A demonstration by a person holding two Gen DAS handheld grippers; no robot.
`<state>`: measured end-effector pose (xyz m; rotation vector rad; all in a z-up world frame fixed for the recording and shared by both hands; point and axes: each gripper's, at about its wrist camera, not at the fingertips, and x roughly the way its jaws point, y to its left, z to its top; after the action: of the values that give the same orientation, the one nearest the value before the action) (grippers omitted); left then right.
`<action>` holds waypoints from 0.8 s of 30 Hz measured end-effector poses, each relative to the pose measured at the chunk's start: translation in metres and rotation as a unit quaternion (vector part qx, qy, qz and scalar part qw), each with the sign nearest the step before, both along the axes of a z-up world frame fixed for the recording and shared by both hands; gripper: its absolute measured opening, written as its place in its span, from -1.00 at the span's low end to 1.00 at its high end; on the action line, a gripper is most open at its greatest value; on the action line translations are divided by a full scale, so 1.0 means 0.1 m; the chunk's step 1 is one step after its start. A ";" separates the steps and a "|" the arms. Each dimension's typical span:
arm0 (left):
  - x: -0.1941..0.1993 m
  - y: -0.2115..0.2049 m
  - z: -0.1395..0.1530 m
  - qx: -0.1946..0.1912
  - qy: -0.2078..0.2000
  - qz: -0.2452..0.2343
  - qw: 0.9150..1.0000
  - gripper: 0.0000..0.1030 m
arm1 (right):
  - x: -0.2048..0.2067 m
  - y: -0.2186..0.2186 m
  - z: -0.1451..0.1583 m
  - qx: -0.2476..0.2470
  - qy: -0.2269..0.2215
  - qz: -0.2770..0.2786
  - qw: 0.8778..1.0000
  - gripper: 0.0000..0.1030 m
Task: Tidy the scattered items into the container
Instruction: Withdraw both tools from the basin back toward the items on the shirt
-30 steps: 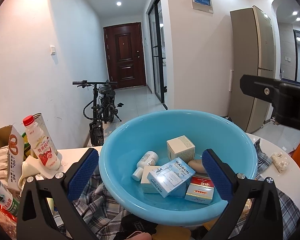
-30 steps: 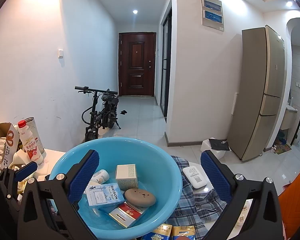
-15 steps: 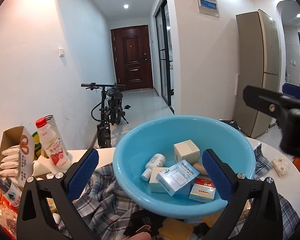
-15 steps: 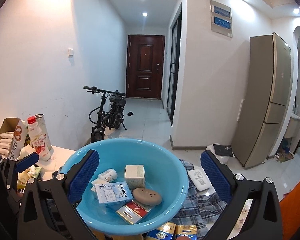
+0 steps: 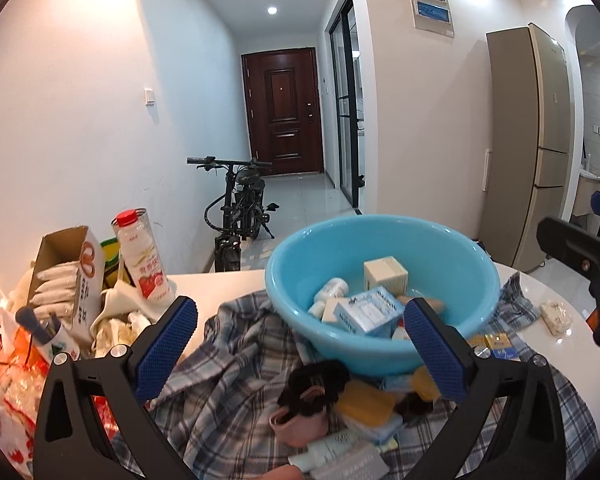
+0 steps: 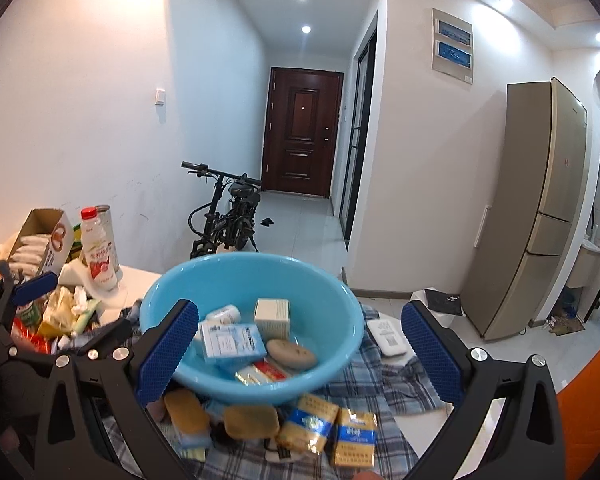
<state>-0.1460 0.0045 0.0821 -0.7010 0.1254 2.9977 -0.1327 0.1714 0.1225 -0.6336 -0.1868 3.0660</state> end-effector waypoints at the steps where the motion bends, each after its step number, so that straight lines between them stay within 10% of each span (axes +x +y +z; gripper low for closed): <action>1: 0.04 0.00 -0.02 0.000 -0.001 0.000 1.000 0.99 | 0.04 0.01 -0.03 0.002 -0.002 -0.001 1.000 1.00; 24: 0.12 -0.33 -0.76 0.027 -0.050 0.014 0.998 0.99 | -0.37 -0.05 -1.59 -0.016 -0.173 0.063 0.983 1.00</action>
<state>-0.1339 -0.0290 0.0061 -0.8523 0.0314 2.9722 -0.1700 0.1660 -0.0369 -1.1995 -0.1848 3.0547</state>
